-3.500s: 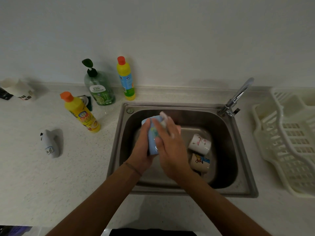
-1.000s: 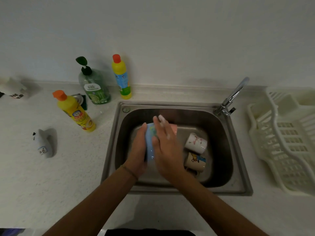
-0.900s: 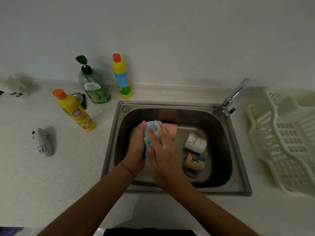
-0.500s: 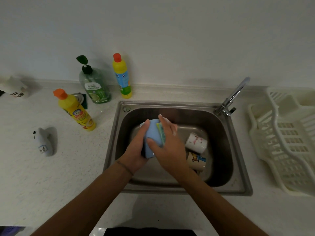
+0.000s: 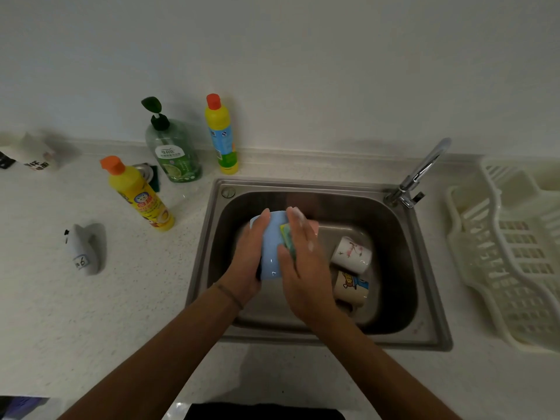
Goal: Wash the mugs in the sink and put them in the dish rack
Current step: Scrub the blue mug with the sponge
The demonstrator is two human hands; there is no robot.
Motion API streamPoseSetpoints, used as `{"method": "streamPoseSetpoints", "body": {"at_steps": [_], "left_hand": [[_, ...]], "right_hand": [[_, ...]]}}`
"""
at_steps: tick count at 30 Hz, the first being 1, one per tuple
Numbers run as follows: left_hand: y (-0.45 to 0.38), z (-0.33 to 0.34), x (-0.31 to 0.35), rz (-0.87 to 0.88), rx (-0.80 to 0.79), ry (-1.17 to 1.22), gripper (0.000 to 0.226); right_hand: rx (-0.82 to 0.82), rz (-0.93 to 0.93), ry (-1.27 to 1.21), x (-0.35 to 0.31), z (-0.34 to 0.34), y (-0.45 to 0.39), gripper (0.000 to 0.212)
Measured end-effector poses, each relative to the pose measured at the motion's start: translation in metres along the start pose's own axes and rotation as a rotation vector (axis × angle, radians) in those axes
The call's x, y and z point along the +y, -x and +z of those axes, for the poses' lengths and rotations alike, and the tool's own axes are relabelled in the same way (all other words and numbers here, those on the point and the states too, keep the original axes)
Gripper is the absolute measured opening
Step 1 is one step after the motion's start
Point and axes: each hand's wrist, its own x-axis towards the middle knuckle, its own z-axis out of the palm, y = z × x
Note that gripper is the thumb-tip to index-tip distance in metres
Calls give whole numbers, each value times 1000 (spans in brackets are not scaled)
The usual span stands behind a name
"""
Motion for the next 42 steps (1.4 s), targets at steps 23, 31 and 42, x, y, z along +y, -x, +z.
{"method": "streamPoseSetpoints", "body": {"at_steps": [23, 31, 42], "left_hand": [[-3, 4, -14, 70, 85, -97, 56], [0, 7, -24, 40, 105, -110, 52], [3, 4, -11, -41, 59, -49, 52]], "right_hand": [[-7, 2, 102, -4, 3, -7, 55], [1, 136, -87, 7, -8, -26, 60], [-123, 136, -142, 2, -10, -18, 64]]}}
